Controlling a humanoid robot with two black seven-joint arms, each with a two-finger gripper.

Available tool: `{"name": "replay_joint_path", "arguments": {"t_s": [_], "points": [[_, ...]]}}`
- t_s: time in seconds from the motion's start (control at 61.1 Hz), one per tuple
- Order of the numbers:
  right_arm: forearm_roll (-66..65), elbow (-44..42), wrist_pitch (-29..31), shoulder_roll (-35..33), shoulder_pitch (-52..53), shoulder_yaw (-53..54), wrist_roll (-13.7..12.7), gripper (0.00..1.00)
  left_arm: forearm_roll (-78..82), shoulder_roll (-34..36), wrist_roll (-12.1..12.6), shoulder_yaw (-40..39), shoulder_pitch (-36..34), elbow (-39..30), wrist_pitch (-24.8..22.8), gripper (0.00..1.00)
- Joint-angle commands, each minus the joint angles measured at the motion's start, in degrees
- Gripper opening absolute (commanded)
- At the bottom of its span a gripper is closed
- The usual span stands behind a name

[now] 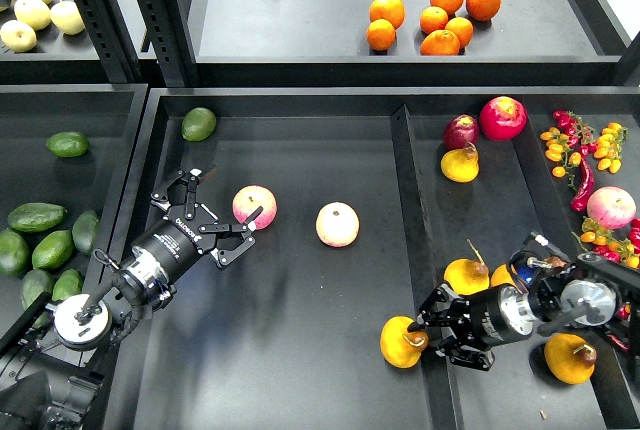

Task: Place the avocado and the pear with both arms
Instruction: 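Lift the pear and carry it into the bin of yellow pears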

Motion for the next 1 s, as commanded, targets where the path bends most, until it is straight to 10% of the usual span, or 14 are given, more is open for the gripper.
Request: {"name": "replay_joint_path", "arguments": {"t_s": [0.0, 0.982], "points": [[1.3, 0.1, 0.0, -1.0, 1.1, 0.3, 0.0, 0.02, 0.0, 0.0, 0.1, 0.0, 0.0, 0.0, 0.0, 0.99], [7.7, 2.1, 0.0, -15.6, 1.4, -4.1, 0.0, 0.03, 0.0, 0.0, 0.1, 0.2, 0.0, 0.1, 0.0, 0.99]]}}
